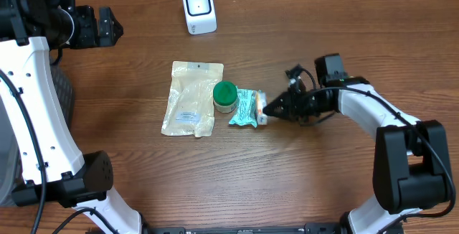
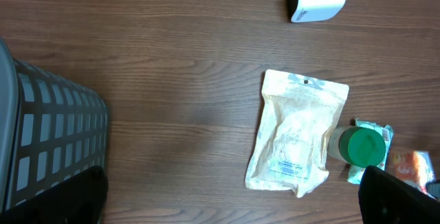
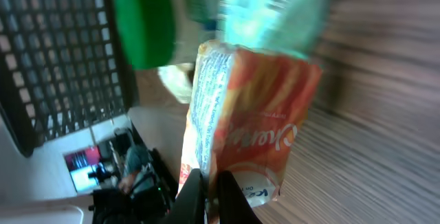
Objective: Scan the item barcode
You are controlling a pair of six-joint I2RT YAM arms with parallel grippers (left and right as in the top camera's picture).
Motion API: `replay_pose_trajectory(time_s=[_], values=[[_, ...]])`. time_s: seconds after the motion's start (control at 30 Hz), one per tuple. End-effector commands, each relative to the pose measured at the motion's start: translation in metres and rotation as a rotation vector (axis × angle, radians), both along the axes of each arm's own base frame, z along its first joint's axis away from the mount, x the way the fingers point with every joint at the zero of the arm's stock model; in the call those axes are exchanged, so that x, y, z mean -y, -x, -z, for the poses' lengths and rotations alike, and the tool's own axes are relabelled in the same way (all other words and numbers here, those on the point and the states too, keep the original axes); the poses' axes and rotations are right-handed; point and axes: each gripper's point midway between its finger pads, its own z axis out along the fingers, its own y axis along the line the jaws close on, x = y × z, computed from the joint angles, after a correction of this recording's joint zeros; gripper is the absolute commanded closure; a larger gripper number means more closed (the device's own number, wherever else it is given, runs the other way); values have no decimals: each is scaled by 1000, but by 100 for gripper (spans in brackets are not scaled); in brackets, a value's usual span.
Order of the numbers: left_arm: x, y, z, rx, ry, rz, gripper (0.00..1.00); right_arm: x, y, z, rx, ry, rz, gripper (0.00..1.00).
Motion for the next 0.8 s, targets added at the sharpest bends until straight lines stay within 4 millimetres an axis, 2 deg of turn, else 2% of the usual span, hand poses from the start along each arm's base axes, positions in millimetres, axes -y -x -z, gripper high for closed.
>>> replay_pose_trajectory(time_s=[0.0, 0.27, 0.33, 0.5, 0.77], values=[[-2, 0, 1, -5, -9, 8, 0, 10, 3, 11, -32, 26, 40, 96], [-2, 0, 1, -5, -9, 8, 0, 33, 9, 40, -117, 219, 112, 94], [-2, 0, 1, -5, -9, 8, 0, 36, 11, 42, -125, 237, 115, 91], [-2, 0, 1, -5, -9, 8, 0, 45, 13, 48, -139, 288, 129, 72], [-2, 0, 1, -5, -9, 8, 1, 79, 12, 52, -189, 374, 193, 64]])
